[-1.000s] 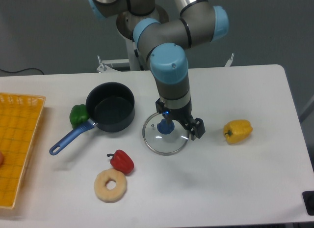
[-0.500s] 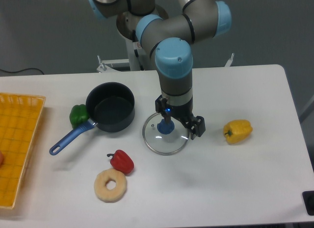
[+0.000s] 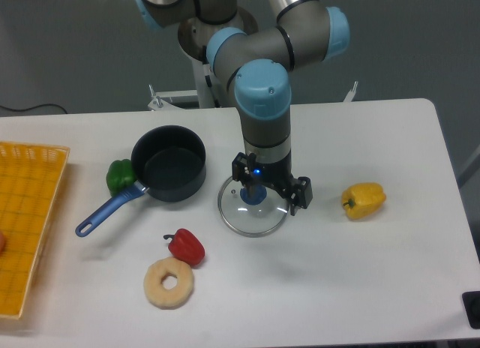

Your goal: Pick up the donuts

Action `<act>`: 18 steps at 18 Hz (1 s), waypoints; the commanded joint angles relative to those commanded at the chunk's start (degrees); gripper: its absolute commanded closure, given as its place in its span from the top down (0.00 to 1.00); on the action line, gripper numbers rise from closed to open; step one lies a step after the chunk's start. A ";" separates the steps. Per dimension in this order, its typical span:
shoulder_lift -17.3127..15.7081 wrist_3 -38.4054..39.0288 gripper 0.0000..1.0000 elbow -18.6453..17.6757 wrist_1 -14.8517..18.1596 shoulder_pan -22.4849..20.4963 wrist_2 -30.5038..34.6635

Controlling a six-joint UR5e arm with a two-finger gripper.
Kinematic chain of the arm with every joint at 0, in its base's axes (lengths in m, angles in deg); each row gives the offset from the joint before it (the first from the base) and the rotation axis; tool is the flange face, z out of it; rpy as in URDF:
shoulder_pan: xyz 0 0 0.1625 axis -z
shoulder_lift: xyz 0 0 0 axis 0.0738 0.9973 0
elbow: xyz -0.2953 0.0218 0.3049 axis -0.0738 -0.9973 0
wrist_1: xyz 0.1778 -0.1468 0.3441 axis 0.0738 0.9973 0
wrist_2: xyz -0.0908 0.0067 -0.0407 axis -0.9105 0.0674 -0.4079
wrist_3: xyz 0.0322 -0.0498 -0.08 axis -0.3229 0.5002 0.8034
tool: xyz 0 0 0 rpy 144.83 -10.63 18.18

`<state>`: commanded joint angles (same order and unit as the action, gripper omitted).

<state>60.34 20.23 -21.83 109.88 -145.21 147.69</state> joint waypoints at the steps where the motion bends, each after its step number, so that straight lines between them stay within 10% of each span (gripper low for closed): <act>1: 0.09 0.79 1.00 -0.26 -0.79 0.09 -0.09; 18: 6.94 25.67 1.00 2.72 -1.77 7.55 5.98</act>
<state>67.28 45.89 -19.10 108.11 -137.65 153.66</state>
